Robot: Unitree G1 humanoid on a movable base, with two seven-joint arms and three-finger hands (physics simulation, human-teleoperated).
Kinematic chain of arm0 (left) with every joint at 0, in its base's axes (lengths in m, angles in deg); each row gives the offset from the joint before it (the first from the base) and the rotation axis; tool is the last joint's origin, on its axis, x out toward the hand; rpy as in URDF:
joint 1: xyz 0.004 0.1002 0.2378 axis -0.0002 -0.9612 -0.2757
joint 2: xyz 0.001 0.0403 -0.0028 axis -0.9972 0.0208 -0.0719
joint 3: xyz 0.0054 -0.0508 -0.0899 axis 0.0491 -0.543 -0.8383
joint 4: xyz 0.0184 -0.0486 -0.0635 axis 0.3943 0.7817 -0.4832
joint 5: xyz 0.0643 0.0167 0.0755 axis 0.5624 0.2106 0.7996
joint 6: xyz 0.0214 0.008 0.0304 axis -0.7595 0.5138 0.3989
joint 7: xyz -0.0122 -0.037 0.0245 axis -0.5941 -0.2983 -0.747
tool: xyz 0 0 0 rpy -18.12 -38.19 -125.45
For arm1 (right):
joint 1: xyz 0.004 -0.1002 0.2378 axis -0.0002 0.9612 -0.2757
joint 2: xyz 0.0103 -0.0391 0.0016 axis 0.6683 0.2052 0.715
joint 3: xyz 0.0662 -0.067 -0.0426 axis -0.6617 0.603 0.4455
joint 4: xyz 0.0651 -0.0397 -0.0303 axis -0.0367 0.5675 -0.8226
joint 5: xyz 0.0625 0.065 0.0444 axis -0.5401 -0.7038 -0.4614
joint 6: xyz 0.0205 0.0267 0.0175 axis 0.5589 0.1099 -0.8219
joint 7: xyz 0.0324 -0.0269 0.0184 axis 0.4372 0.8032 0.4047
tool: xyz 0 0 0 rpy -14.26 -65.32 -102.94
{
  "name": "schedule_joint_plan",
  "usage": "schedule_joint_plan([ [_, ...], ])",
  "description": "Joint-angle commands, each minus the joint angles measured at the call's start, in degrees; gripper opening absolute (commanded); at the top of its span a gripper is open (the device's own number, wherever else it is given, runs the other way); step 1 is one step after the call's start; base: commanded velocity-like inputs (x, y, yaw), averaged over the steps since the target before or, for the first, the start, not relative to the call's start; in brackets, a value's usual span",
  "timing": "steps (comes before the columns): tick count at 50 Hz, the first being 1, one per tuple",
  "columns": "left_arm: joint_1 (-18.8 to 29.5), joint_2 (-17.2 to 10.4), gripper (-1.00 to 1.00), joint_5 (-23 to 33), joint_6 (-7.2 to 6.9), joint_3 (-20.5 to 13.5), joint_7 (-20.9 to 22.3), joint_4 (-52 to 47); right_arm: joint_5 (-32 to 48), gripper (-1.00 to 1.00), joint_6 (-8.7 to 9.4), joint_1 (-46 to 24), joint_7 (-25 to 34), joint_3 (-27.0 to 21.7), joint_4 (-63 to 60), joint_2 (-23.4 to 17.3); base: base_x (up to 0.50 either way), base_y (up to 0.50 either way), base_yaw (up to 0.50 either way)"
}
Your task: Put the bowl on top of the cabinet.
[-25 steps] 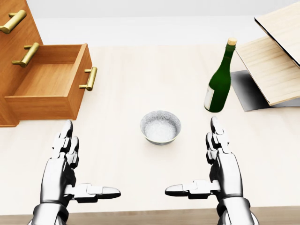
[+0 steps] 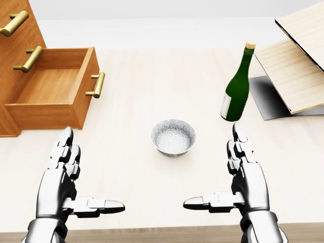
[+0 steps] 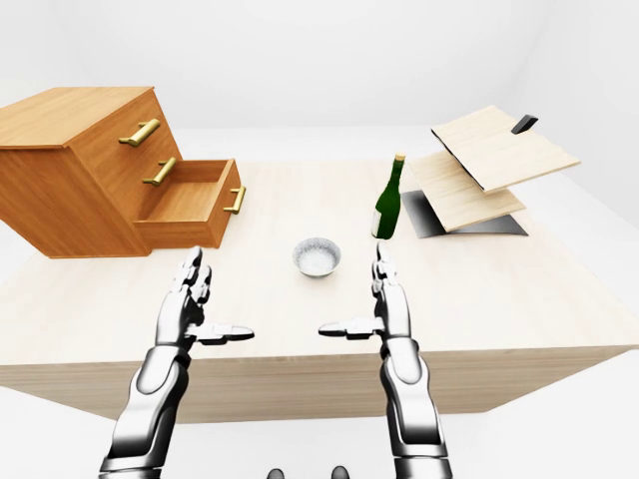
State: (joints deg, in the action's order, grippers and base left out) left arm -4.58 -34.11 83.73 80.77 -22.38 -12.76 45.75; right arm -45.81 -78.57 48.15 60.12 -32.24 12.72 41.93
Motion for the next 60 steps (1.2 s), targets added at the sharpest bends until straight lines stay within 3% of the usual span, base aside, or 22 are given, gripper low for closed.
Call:
schedule_joint_plan([
  [1,-0.3,-0.4,1.00,-0.6,-1.91,-0.9,0.6,-5.4,-0.2,1.00,2.40,-0.2,0.1,-0.9,-4.4,-0.4,0.00,0.00,0.00],
  [34,-0.6,-1.0,1.00,-1.8,-1.91,-3.5,2.1,-21.9,-5.9,1.00,2.40,0.6,2.8,-4.0,-20.7,-0.9,0.00,0.00,0.00],
  [60,0.4,-1.5,1.00,-3.6,-1.91,-5.8,2.4,-43.8,-5.2,1.00,2.40,0.1,2.1,-4.1,-20.1,-1.2,0.00,0.49,0.00],
])
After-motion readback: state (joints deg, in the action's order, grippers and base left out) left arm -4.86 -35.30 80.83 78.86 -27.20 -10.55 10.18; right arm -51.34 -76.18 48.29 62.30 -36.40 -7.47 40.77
